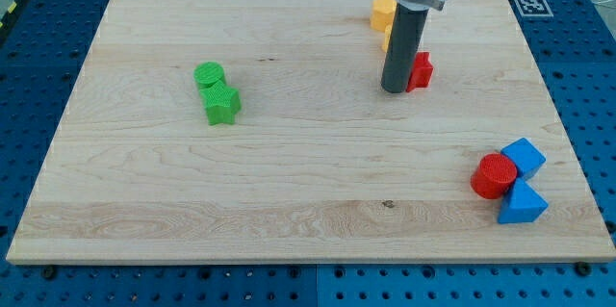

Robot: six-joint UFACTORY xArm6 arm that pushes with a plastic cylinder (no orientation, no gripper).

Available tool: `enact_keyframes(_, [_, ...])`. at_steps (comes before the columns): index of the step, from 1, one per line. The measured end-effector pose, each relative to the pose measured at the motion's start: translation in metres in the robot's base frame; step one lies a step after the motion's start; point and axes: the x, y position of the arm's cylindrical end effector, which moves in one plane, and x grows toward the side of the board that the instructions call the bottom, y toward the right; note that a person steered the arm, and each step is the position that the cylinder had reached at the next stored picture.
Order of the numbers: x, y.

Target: Push the red star left a bit

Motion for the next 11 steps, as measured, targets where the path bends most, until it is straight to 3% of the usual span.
enact_keyframes(1, [0.023,0.018])
enact_keyframes(2, [0.034,0.072])
enact_keyframes(3, [0.016,0.11])
enact_keyframes(4, [-0.017,0.107])
enact_keyframes(8, [-0.021,0.044])
enact_keyframes(11, [-0.04,0.071])
